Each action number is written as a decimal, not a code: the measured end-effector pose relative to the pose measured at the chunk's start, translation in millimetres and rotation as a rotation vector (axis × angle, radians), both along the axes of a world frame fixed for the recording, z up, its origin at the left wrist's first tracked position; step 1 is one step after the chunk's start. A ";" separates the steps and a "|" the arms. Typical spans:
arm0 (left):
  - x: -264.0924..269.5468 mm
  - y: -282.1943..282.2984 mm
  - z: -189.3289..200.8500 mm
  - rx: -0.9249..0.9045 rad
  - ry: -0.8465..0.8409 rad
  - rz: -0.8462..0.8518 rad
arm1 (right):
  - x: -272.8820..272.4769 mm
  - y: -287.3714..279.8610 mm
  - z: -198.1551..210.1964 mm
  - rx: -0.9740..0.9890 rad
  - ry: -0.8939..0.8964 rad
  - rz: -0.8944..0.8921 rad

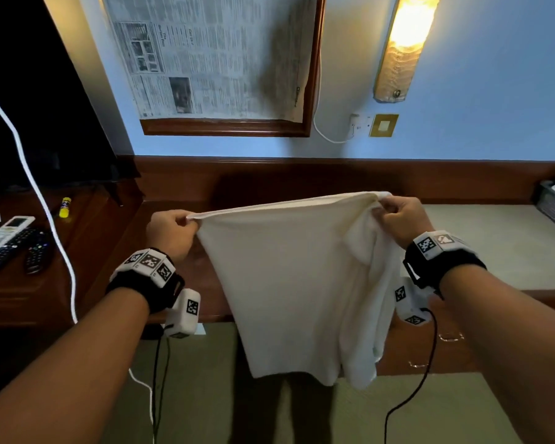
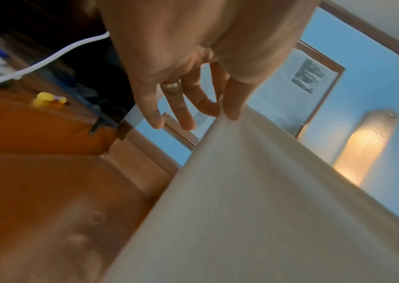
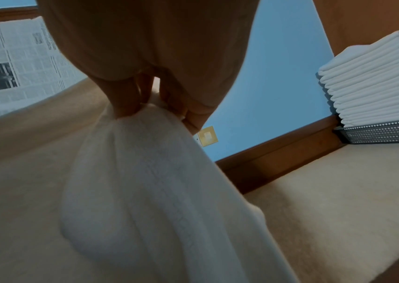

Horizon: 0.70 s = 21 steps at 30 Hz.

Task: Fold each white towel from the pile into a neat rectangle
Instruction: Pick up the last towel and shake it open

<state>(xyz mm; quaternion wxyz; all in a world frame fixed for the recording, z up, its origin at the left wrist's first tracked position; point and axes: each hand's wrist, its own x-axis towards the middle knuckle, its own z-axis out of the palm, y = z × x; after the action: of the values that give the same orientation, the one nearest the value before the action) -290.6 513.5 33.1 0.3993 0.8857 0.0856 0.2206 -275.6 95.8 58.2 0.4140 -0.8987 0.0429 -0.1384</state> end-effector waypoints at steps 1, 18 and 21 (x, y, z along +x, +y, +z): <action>1.0 -4.9 -1.0 -0.068 -0.015 0.032 | 1.0 -2.8 -6.2 -0.003 0.011 0.030; -39.6 39.6 -49.9 -0.771 0.484 0.385 | -34.9 -77.5 -125.7 -0.151 0.337 -0.333; -34.6 65.1 -46.4 -0.897 0.534 0.414 | -44.1 -75.0 -125.5 -0.080 0.368 -0.423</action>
<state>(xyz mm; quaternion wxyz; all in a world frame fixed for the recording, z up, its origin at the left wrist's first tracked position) -325.2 578.5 -13.3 0.6495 0.6191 0.4414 0.0044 -319.7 20.7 -67.3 0.3253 -0.8953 0.2987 -0.0578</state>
